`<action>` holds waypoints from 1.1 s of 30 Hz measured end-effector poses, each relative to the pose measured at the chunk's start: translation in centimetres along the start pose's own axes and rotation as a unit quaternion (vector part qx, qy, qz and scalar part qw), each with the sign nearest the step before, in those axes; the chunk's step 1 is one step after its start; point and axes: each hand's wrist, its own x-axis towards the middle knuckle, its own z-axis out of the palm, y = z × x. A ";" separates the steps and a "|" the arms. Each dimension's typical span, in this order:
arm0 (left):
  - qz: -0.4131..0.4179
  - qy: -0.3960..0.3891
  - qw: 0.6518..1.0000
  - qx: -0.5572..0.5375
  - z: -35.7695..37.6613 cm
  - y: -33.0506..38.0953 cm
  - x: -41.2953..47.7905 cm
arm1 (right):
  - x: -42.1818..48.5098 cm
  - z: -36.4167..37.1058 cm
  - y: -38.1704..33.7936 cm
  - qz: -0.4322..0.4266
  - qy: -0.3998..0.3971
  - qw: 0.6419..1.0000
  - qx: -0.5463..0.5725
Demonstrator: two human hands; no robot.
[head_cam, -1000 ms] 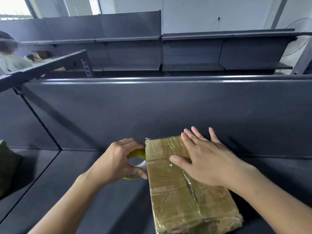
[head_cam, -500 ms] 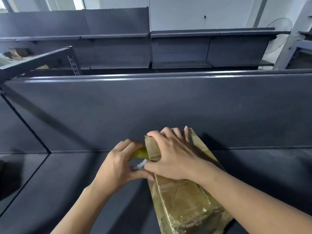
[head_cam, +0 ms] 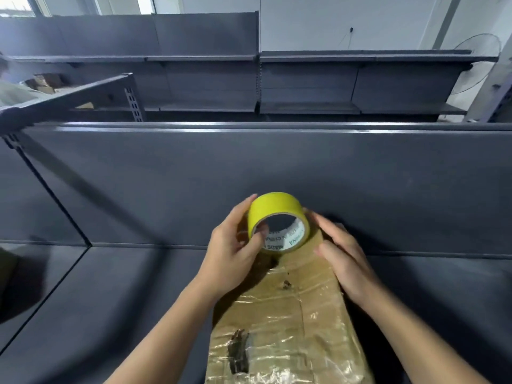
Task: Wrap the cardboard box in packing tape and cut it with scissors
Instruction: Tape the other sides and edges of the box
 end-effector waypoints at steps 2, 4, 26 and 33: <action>-0.002 -0.045 0.999 0.010 0.9 0.5 0.4 | -0.8 -1.6 0.4 0.029 -0.017 0.999 -0.039; 0.021 -0.087 0.995 0.041 2.2 0.9 0.6 | -1.3 -3.2 0.5 0.045 -0.048 0.989 -0.131; 0.142 -0.168 0.952 0.214 -1.2 2.8 4.1 | -3.0 -3.1 -0.8 0.170 -0.145 0.805 -0.550; 0.159 -0.272 0.889 0.333 -6.1 4.1 5.7 | -3.1 -3.4 -0.9 0.164 -0.161 0.805 -0.546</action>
